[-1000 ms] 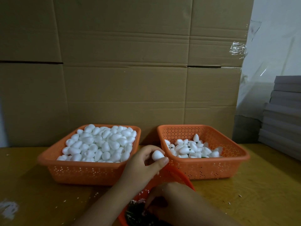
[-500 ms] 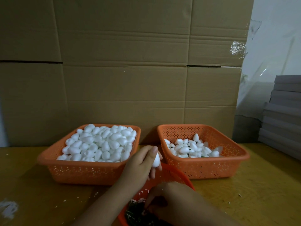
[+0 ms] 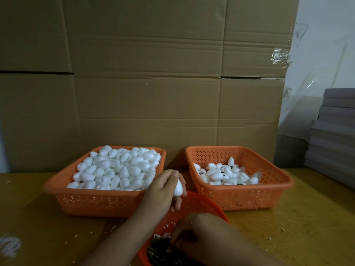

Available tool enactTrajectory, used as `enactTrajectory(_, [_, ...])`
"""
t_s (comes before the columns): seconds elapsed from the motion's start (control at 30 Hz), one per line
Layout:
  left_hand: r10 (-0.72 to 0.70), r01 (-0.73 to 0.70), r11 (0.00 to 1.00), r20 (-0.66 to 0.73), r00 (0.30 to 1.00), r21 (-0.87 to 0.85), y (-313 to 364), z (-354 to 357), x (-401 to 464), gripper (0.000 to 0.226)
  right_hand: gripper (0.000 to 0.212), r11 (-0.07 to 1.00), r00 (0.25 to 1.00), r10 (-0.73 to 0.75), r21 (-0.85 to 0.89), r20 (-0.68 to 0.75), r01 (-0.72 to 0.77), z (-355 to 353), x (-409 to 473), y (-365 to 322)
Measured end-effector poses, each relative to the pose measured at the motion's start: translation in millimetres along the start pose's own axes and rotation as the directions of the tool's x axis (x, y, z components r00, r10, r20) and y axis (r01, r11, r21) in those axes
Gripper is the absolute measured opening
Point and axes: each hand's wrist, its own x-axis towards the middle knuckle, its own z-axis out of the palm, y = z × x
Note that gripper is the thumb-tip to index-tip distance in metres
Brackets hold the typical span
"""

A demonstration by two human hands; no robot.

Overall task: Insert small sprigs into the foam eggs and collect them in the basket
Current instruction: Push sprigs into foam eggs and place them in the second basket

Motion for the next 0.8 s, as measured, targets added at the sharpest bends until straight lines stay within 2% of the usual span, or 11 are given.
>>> enactTrajectory(0.1, [-0.001, 0.001, 1.000, -0.003, 1.000, 0.024, 0.1, 0.0, 0.7, 0.035, 0.020, 1.000, 1.000, 0.000, 0.001, 0.004, 0.000, 0.4, 0.8, 1.7])
enactTrajectory(0.27, [-0.092, 0.093, 0.994, 0.024, 0.995, -0.063, -4.3, -1.9, 4.4, 0.043, 0.020, 1.000, 1.000, -0.003, 0.005, 0.010, 0.003, 0.2, -0.2, 2.7])
enactTrajectory(0.3, [-0.096, 0.098, 0.993, 0.023, 0.995, -0.067, -5.4, -2.6, 4.8, 0.041, 0.021, 1.000, 1.000, -0.001, 0.003, 0.008, 0.001, 0.4, -0.3, 2.7])
enactTrajectory(0.4, [-0.093, 0.102, 0.987, 0.078, 0.993, -0.120, -3.1, -2.7, 8.4, 0.017, 0.020, 1.000, 1.000, 0.007, 0.007, 0.007, -0.007, 0.0, -0.3, 2.5])
enactTrajectory(0.47, [-0.119, 0.130, 0.983, 0.094, 0.988, -0.126, -3.5, -2.9, 9.9, 0.022, 0.020, 1.000, 1.000, -0.007, 0.008, 0.008, 0.007, 0.3, 0.0, 2.4])
enactTrajectory(0.6, [-0.033, 0.041, 0.998, 0.134, 0.990, -0.053, -7.2, -2.9, 2.4, 0.020, 0.020, 1.000, 1.000, -0.019, 0.010, -0.007, 0.019, 0.9, 0.1, 2.0])
enactTrajectory(0.8, [0.041, -0.039, 0.999, 0.091, 0.995, -0.023, -5.6, -3.6, 1.4, 0.024, 0.020, 1.000, 1.000, 0.006, 0.004, 0.005, -0.006, 0.2, 0.4, 1.3])
